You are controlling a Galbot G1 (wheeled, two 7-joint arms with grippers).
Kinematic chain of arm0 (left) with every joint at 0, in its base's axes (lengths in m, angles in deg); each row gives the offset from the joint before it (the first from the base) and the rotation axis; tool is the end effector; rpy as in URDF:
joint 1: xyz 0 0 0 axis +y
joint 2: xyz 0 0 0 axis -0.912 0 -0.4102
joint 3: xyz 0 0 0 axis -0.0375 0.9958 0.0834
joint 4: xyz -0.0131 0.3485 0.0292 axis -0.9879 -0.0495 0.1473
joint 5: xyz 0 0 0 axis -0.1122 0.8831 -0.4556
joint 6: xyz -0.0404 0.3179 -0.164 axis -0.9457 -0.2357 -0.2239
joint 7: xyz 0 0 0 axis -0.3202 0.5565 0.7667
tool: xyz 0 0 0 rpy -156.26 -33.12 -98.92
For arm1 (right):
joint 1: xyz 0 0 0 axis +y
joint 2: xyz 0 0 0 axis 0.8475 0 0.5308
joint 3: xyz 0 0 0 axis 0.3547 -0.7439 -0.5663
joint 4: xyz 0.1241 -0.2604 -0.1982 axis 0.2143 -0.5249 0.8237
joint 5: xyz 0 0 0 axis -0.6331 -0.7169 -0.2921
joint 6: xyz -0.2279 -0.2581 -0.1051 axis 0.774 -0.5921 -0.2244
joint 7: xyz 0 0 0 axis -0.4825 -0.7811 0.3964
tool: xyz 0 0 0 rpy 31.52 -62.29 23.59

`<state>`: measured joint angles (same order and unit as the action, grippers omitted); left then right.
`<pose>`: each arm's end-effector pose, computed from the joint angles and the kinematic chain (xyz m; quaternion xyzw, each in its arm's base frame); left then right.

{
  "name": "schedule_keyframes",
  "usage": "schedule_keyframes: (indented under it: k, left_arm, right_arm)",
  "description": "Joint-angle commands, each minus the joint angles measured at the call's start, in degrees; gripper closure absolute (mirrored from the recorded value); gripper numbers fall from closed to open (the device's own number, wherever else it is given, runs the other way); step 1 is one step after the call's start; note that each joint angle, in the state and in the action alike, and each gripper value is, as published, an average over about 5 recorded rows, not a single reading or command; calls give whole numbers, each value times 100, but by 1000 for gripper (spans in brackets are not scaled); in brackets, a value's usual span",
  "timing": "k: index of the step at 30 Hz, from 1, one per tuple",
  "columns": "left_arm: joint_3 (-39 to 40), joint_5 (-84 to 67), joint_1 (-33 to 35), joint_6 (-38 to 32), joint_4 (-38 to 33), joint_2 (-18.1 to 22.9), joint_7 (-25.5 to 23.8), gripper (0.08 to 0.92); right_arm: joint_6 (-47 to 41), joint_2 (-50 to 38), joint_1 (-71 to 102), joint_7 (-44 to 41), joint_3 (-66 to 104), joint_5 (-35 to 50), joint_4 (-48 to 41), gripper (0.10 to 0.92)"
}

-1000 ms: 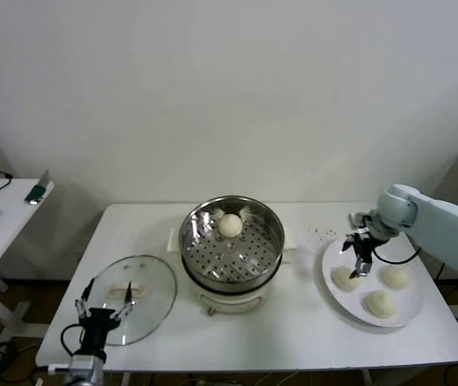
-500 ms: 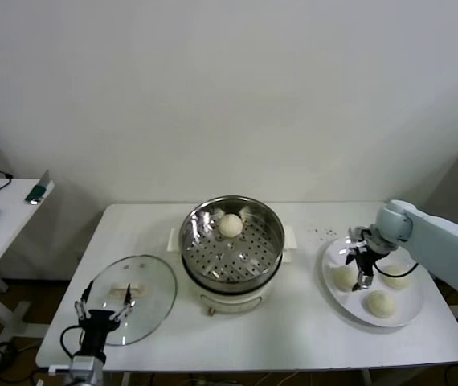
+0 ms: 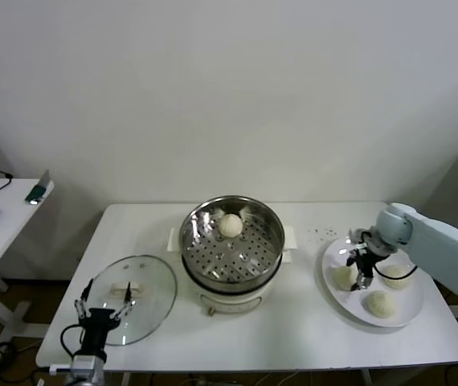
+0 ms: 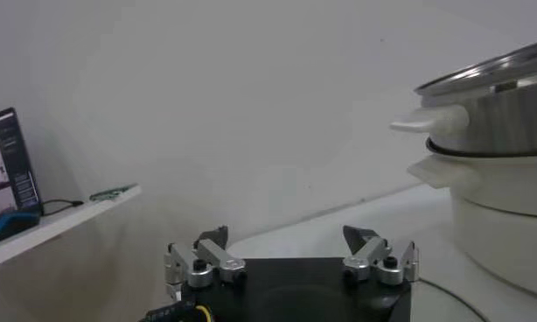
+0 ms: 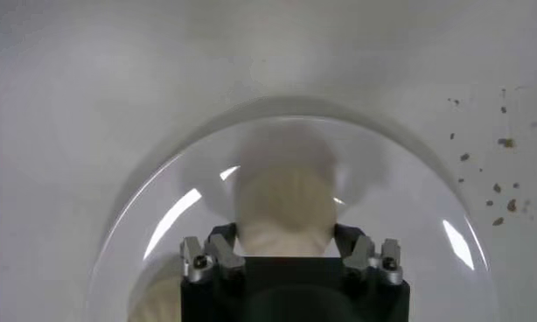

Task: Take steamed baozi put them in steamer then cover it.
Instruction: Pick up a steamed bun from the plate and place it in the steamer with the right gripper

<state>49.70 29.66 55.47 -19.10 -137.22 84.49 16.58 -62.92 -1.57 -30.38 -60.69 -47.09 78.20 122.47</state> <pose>0.1682 0.0925 -0.3876 0.0499 -0.9840 -0.1626 0.0525 0.5252 -0.1979 -0.2452 0.4828 -0.5645 0.4574 0.4889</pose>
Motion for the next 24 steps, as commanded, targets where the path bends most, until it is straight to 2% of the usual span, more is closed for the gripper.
schedule_keyframes:
  k: [1, 7, 13, 18, 24]
  left_arm:
    - [-19, -7, 17, -4, -25, 1, 10, 177]
    - [-37, -25, 74, 12, -109, -36, 12, 177]
    - [0, 12, 145, -15, -152, -21, 6, 177]
    - [46, 36, 179, -37, -158, -38, 2, 177]
    - [115, 95, 174, 12, -172, -35, 35, 177]
  right_arm:
    - [-15, -80, -243, 11, -118, 176, 87, 328]
    - [-93, -190, -1748, 5, -1195, 999, 331, 330]
    - [-119, 74, -3522, -72, -2412, 2106, 375, 329]
    - [-223, 591, -4575, -60, -3012, 3033, 518, 322]
    - [-413, 1484, -5027, -13, -3121, 3774, 529, 321]
